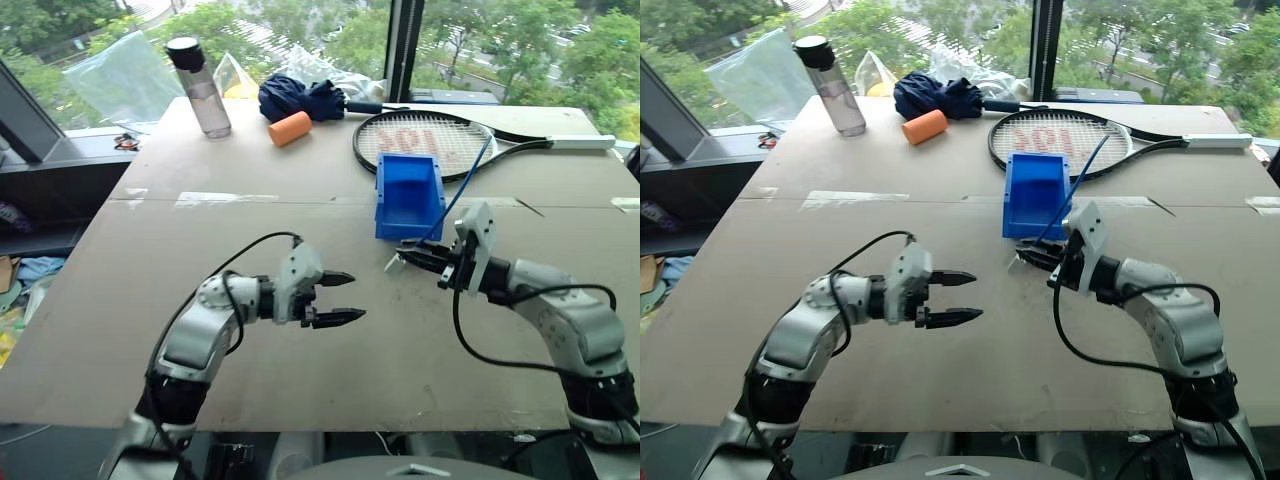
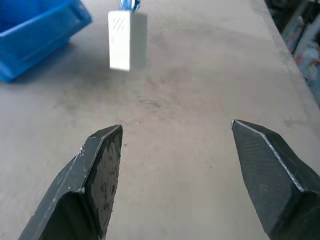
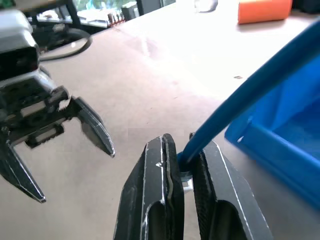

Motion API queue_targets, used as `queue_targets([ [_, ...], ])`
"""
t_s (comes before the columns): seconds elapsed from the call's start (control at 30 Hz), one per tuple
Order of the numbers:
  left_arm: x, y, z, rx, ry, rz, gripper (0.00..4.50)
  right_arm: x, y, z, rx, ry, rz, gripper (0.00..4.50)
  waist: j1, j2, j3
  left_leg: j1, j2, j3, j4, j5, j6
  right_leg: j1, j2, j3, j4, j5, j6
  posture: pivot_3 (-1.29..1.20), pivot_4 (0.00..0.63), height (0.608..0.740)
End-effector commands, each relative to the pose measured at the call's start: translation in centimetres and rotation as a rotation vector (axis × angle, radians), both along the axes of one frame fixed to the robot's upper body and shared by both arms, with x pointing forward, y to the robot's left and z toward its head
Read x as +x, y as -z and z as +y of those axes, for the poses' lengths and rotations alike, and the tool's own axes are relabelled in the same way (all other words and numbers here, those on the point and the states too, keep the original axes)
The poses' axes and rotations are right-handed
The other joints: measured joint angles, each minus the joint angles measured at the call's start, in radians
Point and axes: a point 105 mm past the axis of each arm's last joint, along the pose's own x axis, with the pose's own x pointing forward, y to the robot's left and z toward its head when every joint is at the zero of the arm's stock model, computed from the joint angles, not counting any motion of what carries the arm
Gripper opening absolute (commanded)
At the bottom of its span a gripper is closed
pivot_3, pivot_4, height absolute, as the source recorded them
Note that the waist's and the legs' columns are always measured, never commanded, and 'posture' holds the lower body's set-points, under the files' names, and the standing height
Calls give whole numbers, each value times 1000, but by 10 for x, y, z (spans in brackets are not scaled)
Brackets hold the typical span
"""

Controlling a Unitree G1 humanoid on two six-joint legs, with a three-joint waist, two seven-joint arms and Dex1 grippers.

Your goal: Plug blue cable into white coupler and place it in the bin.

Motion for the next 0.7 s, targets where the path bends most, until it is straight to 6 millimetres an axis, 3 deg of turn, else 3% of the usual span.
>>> queue_targets([
  [0.03, -8, -28, 6, -64, -95, -74, 3487, 35, -31, -20, 36, 114, -1, 0, 3, 0, 0, 0, 0, -1, 0, 0, 0, 0, 0, -1, 0, 0, 0, 0, 150, 740],
  [0.17, -4, -35, 10, -85, -180, -109, 3487, 92, -40, -31, 22, 258, 59, 0, 10, 0, 0, 0, -1, 2, -1, 0, 0, 0, 0, -2, 0, 0, -1, 0, 150, 740],
  [0.23, -1, -38, 9, -95, -203, -129, 3558, 113, -38, -32, 15, 287, 94, 846, 11, 0, 1, 0, -1, 4, -1, 0, 0, 0, 0, -2, -1, 0, -1, 0, 150, 740],
  [0.27, 1, -39, 8, -100, -212, -136, 3558, 119, -37, -33, 4, 287, 106, 995, 11, 1, 1, -1, -1, 5, -1, 0, 0, 0, 0, -2, -1, 0, -1, 0, 150, 740],
  [0.37, 3, -39, 6, -108, -226, -140, 3558, 128, -42, -40, -26, 308, 79, 2523, 13, 0, 1, -2, -1, 6, -2, 0, 0, 0, -1, -1, -3, 1, 1, 0, 150, 740],
  [0.47, 3, -39, 5, -111, -231, -140, 3558, 117, -54, -49, -32, 254, 10, 4017, 13, 1, 1, -3, -2, 7, -2, 0, 0, -1, -2, -1, -3, 1, 1, 0, 150, 740],
  [0.53, 2, -39, 4, -112, -230, -138, 3558, 100, -55, -58, -73, 201, -69, 4017, 18, 1, 1, -4, -2, 6, -3, 0, 0, -1, -2, -2, -4, 1, 1, 0, 150, 740],
  [0.7, -9, -31, 13, -71, -197, -93, 3558, 6, -37, -88, -160, 48, -236, 4017, 35, 1, 1, -3, -2, 3, -4, 0, 0, 1, -2, -4, -5, 1, 2, 0, 150, 740],
])
